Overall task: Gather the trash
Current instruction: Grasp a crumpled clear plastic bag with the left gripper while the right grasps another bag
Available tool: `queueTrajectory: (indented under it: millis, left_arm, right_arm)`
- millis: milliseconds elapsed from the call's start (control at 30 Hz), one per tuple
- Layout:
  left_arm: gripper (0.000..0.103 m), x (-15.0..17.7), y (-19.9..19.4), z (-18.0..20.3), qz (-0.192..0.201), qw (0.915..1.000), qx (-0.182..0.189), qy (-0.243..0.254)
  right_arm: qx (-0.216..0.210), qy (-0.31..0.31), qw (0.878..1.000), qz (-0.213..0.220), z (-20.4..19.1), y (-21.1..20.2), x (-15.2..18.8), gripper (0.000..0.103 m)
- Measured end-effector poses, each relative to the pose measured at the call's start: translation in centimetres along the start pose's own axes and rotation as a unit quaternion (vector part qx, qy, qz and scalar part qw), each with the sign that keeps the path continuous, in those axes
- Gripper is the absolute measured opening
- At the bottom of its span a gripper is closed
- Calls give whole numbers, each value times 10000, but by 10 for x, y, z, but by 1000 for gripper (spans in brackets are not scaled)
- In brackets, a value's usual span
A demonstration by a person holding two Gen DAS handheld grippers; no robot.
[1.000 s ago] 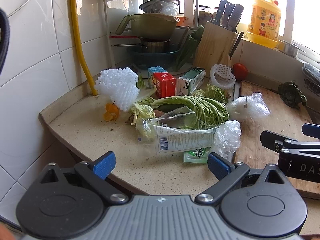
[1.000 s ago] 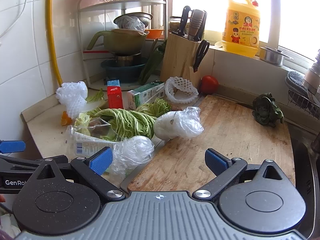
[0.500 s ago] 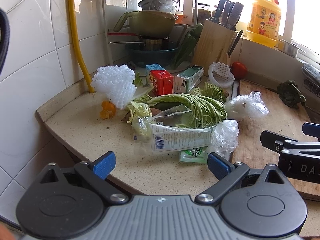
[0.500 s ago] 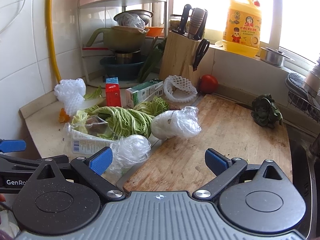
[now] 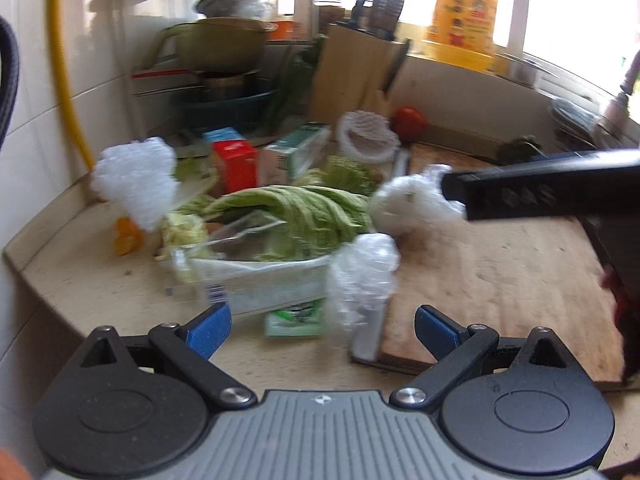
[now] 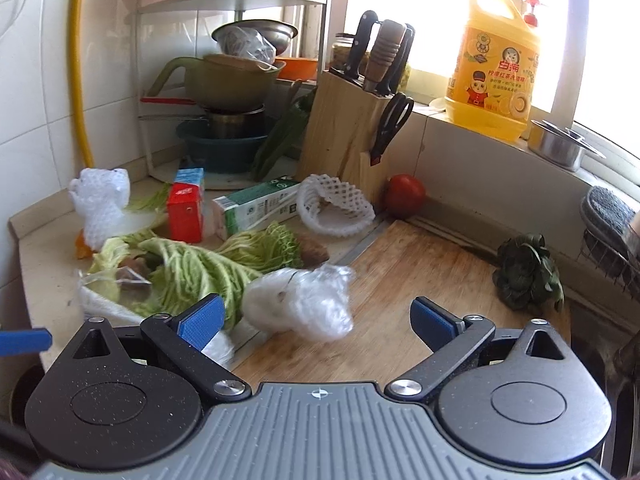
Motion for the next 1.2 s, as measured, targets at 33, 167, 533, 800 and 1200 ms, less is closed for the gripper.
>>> queueTrajectory:
  millis: [33, 167, 533, 800, 1200]
  left_arm:
    - [98, 1, 2, 5, -22, 9999, 82, 60]
    - [98, -2, 12, 16, -14, 9996, 203, 181]
    - [83, -1, 55, 16, -383, 9989, 253, -40]
    - [60, 0, 76, 16, -707, 9970, 226, -239]
    - [21, -9, 82, 22, -840, 9947, 435, -415]
  right_arm:
    - [-46, -42, 10000, 0, 2, 5, -1, 101]
    - [-219, -287, 9993, -5, 4, 23, -2, 101]
    - [-695, -934, 9932, -11, -3, 64, -4, 101]
    - [-1294, -814, 9876, -362, -8, 97, 4, 68]
    - [-1690, -189, 9845, -420, 9, 90, 1, 47]
Point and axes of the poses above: each gripper's, at about its wrist camera, not at the fingertips, and y roughly the way its jaws point, z to its right, x to its underside, the point moved 8 cm from there along y, roughly the way its jaws point, and after that the axes turned 15 degrees about -y, right-handed, at the moved point
